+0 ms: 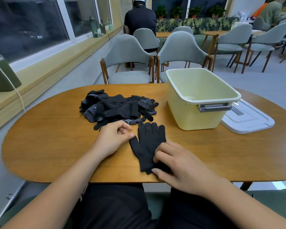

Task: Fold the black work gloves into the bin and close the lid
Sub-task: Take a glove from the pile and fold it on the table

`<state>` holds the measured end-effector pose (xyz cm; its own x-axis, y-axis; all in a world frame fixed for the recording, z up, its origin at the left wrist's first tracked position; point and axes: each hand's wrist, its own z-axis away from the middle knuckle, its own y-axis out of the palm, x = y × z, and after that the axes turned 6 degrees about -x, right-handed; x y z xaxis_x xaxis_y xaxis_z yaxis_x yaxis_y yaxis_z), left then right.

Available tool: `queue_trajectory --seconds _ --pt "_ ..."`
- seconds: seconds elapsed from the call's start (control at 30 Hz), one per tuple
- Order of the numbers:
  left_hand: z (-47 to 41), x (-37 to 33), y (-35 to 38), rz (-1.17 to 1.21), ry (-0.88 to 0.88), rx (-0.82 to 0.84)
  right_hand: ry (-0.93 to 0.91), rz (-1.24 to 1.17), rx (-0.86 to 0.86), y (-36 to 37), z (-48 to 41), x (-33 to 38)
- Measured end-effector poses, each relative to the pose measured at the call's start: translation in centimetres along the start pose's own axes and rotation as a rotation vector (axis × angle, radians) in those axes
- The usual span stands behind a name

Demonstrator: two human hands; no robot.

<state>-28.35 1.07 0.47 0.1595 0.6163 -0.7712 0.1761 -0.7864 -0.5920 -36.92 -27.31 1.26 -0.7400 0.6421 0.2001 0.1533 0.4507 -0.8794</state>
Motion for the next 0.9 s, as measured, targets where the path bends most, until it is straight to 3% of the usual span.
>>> queue_trajectory --seconds 0.33,0.63,0.9 --pt "-4.0 -3.2 1.9 -0.233 0.025 0.046 0.026 -0.047 -0.017 0.3 1.1 -0.1" --pt "-5.1 -3.6 1.4 -0.169 -0.065 0.082 0.030 -0.045 -0.021 0.3 1.2 0.0" --pt "-5.6 -4.5 1.3 -0.316 -0.060 0.183 0.033 -0.052 -0.032 0.4 1.1 0.1"
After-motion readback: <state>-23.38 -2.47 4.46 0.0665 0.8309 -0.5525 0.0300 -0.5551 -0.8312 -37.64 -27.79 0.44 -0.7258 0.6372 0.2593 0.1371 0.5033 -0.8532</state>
